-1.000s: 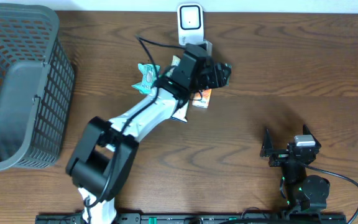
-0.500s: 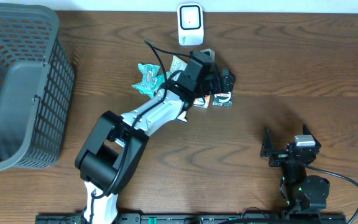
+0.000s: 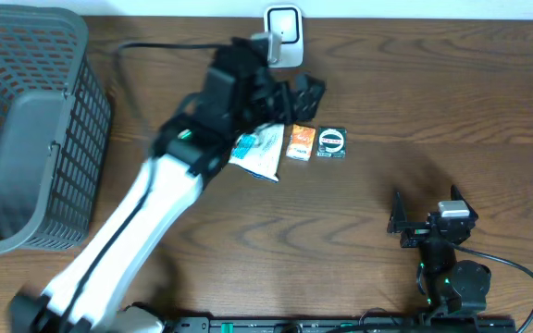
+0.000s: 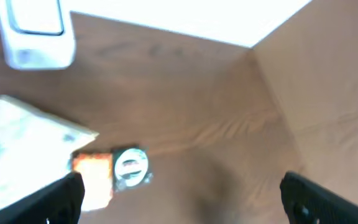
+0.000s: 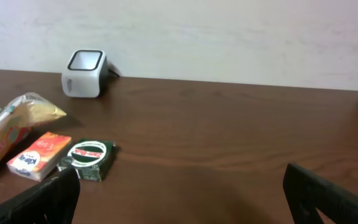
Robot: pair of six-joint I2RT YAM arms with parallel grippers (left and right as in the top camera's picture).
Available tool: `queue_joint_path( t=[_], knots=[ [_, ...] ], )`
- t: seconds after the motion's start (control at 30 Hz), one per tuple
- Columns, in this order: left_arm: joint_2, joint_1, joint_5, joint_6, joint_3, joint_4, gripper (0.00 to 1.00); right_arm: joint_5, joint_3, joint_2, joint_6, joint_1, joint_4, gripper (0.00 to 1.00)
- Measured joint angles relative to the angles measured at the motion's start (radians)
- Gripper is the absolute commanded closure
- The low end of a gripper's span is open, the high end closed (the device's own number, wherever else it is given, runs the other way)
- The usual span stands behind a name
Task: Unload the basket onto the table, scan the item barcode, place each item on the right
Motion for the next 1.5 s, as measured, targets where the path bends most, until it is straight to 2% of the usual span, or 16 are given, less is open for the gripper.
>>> queue_joint_path(
  t=[0.17,0.4,0.53,0.67,0.83,1.07,1.5],
  knots=[
    [-0.172,0.040,-0.121,0.100,-0.001,-0.351,0.01,0.000,0.000,0.001,0.000,0.000,-0.001,0.01],
    [-0.281,0.082,-0.338,0.134,-0.001,-0.595,0.00,0.000,0.000,0.001,0.000,0.000,-0.001,0.01],
    [-0.285,0.122,-0.485,0.053,-0.001,-0.698,0.00,0.000,0.000,0.001,0.000,0.000,-0.001,0.01],
    [-0.285,0.208,-0.589,-0.047,-0.001,-0.747,0.00,0.000,0.000,0.001,0.000,0.000,-0.001,0.01],
    [-0.285,0.281,-0.637,-0.090,-0.001,-0.779,0.00,0.000,0.000,0.001,0.000,0.000,-0.001,0.01],
    [-0.285,0.286,-0.645,-0.102,-0.002,-0.888,0.00,0.000,0.000,0.001,0.000,0.000,-0.001,0.01],
    [-0.285,0.286,-0.645,-0.112,-0.002,-0.894,0.00,0.000,0.000,0.001,0.000,0.000,-0.001,0.01]
  ],
)
